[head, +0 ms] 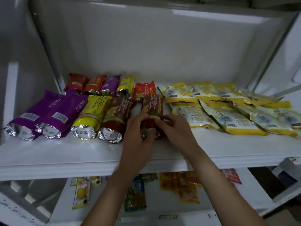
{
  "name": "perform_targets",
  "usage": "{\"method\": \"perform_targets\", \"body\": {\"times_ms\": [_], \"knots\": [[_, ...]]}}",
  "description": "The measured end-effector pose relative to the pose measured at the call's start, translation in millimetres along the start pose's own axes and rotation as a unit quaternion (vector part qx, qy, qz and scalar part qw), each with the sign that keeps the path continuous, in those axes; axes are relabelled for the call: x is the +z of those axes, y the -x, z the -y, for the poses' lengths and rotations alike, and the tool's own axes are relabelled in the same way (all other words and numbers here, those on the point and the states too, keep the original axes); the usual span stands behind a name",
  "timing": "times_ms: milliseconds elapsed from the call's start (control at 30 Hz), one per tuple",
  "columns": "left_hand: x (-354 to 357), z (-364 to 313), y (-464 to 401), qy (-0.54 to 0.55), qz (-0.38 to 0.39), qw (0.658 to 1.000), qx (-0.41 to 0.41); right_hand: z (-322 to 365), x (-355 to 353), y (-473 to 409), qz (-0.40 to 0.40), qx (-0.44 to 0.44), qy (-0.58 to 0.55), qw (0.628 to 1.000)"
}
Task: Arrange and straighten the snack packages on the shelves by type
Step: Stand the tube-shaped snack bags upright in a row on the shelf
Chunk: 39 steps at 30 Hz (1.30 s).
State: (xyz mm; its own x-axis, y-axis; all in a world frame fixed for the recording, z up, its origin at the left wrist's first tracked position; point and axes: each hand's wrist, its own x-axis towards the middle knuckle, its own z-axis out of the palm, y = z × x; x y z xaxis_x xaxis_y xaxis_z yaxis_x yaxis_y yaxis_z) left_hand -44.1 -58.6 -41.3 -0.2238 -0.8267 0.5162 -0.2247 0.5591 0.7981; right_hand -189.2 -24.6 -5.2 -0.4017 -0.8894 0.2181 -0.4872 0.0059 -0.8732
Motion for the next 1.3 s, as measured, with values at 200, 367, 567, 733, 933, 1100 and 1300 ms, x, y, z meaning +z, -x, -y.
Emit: {"method": "perform_targets", "body": {"times_ms": [200,367,567,733,933,1100,1300], "knots": [[1,-14,-18,0.173,-0.074,0.982,-0.028,-4,-11,1,-0.024,0.002,-0.161,0.987],[7,-32,-67,0.268,-0.045,0.956,-0.112,1,-18,-21,-0.016,-0.005,-0.235,0.972],[16,-24,-113,0.278,0.024,0.944,-0.177,15,-24,-72,-0.023,-0.013,-0.300,0.953],[41,-21,-122,0.309,0.033,0.936,-0.166,21,-21,-131,-0.027,0.001,-0.348,0.937],[56,-7,-115,0.345,0.031,0.924,-0.162,0,-7,-140,-0.048,0.005,-0.348,0.936],[55,-1,-118,0.374,0.042,0.905,-0.199,-5,-7,-134,-0.042,-0.020,-0.362,0.931],[51,10,-115,0.357,0.092,0.904,-0.218,-4,-11,-133,-0.047,-0.005,-0.394,0.918]]}}
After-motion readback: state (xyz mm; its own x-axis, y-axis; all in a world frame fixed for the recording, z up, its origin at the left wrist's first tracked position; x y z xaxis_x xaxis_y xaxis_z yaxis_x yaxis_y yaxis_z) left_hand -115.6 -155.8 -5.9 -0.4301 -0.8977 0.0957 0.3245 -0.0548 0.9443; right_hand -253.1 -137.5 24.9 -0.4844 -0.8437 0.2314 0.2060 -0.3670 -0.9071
